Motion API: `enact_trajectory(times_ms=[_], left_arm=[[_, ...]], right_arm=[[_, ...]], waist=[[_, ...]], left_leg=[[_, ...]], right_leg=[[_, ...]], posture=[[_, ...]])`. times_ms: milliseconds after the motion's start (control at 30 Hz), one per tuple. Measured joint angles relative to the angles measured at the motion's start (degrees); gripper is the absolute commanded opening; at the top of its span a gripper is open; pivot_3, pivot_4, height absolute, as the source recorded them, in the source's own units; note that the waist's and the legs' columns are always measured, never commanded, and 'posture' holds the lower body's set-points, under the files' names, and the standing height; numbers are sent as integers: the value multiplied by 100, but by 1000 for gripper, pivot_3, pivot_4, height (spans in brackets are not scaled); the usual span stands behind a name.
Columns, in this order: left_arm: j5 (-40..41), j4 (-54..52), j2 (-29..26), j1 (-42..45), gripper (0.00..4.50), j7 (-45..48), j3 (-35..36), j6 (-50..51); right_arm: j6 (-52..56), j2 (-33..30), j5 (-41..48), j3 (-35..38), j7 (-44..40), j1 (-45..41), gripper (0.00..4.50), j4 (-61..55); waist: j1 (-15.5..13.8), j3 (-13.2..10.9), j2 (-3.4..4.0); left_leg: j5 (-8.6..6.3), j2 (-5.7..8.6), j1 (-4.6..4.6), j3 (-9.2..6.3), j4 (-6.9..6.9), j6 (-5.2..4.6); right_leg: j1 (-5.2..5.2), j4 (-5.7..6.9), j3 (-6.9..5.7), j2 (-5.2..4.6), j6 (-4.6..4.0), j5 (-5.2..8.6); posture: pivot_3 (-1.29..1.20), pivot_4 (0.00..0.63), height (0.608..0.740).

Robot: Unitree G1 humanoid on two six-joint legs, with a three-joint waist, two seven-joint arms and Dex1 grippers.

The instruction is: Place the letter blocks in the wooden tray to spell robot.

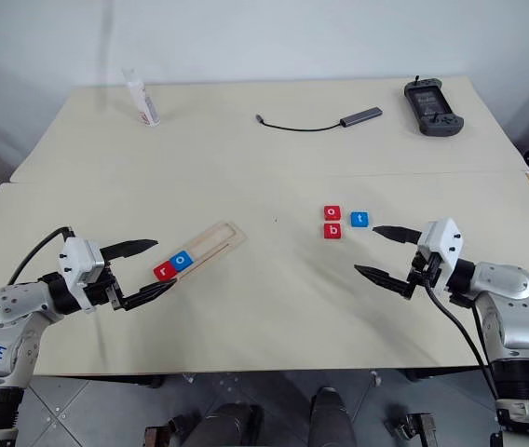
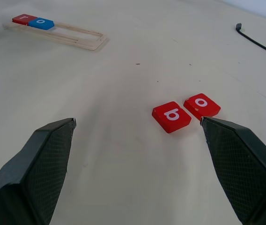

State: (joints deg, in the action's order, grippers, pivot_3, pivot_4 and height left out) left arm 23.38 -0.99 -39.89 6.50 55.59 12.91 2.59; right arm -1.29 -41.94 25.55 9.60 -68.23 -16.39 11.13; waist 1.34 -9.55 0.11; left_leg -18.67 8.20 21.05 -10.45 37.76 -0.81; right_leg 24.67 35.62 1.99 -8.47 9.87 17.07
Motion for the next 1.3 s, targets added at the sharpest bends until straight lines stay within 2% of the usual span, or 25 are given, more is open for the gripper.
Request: enact_trajectory(times_ms=[233,500,767,900,1133,1300], left_arm=[[133,-57,33,-381,4500,-290,385,249],[337,-279,513,-1809,4500,-626,1198,138],[338,75,508,-2293,4500,-514,1623,-100],[416,-131,514,-2120,4500,-461,1381,78],[241,-236,494,-822,4500,-526,507,369],[-248,653,458,93,4500,-369,-143,272]], right_arm=[[25,204,35,-68,-211,-68,4459,-1],[142,950,90,-807,-427,-718,4459,-475],[262,1102,89,-1297,-674,-1122,4459,-751],[322,1004,89,-1276,-673,-1114,4459,-755],[566,749,105,-1106,-608,-810,4459,-1004],[745,639,150,-933,-460,-549,4459,-1310]], waist=[[30,0,0],[16,0,0],[-190,0,-6],[-237,-1,-6],[-219,0,-7],[-132,0,-6]], left_leg=[[-2,-8,-2,4,-1,4],[-7,-16,-5,10,-1,7],[-16,-9,-4,6,11,-3],[-19,-9,-2,7,13,-4],[-23,-13,-1,11,18,1],[-23,-15,-1,13,18,2]], right_leg=[[2,2,6,8,0,0],[5,-2,12,15,-1,0],[-3,-9,8,10,-6,-1],[-2,-8,8,10,-5,-1],[1,4,7,14,-5,-1],[2,7,6,17,-5,-1]], posture=[[0,150,740],[0,150,740],[0,150,740],[0,150,740],[0,150,740],[0,150,740]])
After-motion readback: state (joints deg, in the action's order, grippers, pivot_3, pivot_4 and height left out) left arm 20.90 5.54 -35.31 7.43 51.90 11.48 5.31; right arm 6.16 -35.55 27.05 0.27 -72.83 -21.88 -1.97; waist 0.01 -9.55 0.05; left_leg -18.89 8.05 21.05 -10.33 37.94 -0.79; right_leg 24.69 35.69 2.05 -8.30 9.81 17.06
